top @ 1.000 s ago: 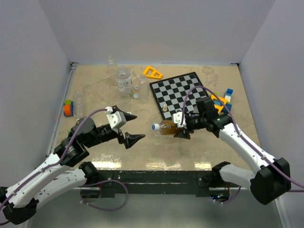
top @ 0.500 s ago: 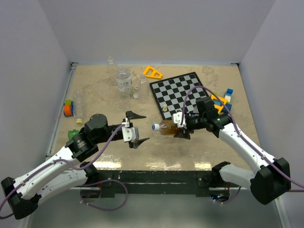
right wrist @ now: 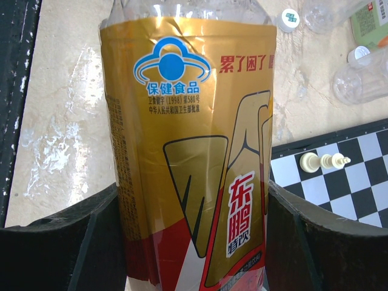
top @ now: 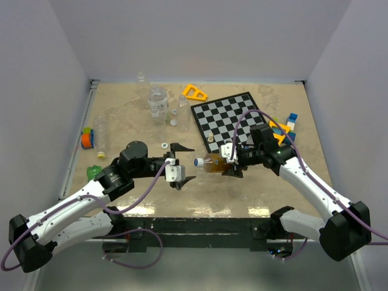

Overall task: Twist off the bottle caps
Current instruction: Unscrew the bottle cap from the plastic bottle.

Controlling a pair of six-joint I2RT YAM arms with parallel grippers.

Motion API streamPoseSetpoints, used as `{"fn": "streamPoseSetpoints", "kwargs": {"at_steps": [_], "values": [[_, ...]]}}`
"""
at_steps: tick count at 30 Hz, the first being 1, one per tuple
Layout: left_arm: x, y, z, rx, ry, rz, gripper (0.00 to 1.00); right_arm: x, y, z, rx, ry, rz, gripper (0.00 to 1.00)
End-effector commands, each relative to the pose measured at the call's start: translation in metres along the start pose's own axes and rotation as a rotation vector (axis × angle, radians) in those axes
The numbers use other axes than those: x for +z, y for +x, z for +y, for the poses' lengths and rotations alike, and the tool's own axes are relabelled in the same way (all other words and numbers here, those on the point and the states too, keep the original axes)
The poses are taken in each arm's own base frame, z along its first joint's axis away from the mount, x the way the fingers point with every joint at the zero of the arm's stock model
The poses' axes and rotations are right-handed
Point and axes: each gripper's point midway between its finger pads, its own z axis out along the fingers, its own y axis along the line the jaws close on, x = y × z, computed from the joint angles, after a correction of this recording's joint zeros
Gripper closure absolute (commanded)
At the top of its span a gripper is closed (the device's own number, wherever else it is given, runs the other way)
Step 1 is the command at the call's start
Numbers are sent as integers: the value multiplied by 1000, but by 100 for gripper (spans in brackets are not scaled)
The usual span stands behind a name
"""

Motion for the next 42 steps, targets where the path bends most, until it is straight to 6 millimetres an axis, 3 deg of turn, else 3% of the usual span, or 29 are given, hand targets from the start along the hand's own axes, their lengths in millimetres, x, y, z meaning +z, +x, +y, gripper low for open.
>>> {"fn": "streamPoseSetpoints", "kwargs": {"at_steps": [1, 7, 11, 16, 24, 30, 32, 33, 34, 36, 39, 42], "values": [[5, -30, 15, 84, -14, -104, 10, -1, -1, -3, -20, 6, 0, 94], [12, -23, 16, 72, -4, -87, 13, 0, -1, -2, -19, 4, -2, 94], [17, -13, 23, 60, -30, -42, 23, 0, -1, -2, -19, 5, 0, 94], [20, -13, 24, 49, -25, -46, 37, 0, -1, -2, -18, 4, 0, 94], [23, -15, 18, 27, 10, -66, 46, 0, 0, -2, -17, 3, 1, 94], [26, -16, 13, 5, 39, -73, 63, 0, 0, -2, -16, 2, 1, 94], [26, -18, 11, -19, 50, -80, 76, 0, 0, -2, -16, 3, 3, 94], [26, -21, 12, -36, 50, -83, 87, 0, 0, -2, -17, 4, 2, 94], [25, -22, 11, -65, 51, -84, 100, 0, -1, -2, -21, 6, 1, 94], [23, -26, 10, -138, 46, -87, 100, -1, -1, -2, -19, 7, 2, 94], [18, -32, 14, -389, -20, -73, 100, 0, -1, -2, -19, 6, 1, 94], [14, -30, 22, -770, -146, -20, 100, 0, 0, -2, -18, 5, 2, 94]]}}
